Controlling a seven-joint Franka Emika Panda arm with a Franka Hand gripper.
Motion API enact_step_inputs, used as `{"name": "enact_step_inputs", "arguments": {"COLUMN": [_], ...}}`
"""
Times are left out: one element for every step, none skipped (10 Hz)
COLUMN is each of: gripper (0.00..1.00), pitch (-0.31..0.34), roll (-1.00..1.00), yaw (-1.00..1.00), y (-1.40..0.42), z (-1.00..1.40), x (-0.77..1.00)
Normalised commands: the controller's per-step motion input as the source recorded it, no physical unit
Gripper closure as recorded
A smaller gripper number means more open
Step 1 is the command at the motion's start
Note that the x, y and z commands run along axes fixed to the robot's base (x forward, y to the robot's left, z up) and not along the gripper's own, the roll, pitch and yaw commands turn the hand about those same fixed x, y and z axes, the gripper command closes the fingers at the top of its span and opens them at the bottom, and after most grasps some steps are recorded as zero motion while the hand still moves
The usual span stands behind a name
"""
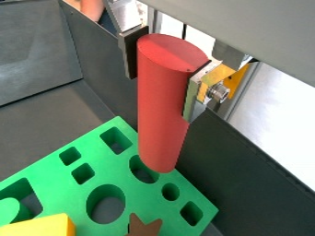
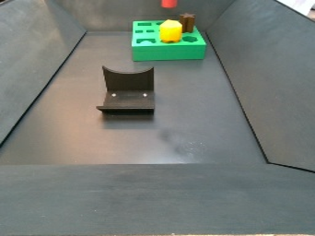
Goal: Pick up the oval object. Move up. Move to above the board. Insert the oval object.
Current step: Insert the oval object.
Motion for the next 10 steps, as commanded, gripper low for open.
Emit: {"name": "enact_step_inputs", "arguments": {"gripper": [1.00, 1.00, 1.00, 1.00, 1.00, 1.00, 1.00, 1.00, 1.00, 1.00], "pitch": [0.000, 0.000, 0.000, 0.000, 0.000, 0.000, 0.000, 0.000, 0.000, 0.000], "roll": [0.00, 0.00, 0.00, -0.03, 0.00, 0.00, 0.00, 0.00, 0.00, 0.00], "yaw": [0.00, 0.00, 0.00, 0.00, 0.00, -0.06, 0.00, 0.00, 0.00, 0.00], "y": [-0.12, 0.00, 0.00, 0.00, 0.00, -0.03, 0.00, 0.00, 0.00, 0.00], "z": [-0.09, 0.00, -0.07, -0.27, -0.21, -0.18, -0.21, -0.25, -0.23, -0.25], "x": [0.32, 0.07, 0.15, 0.57, 0.49, 0.31, 0.42, 0.40, 0.35, 0.31]}}
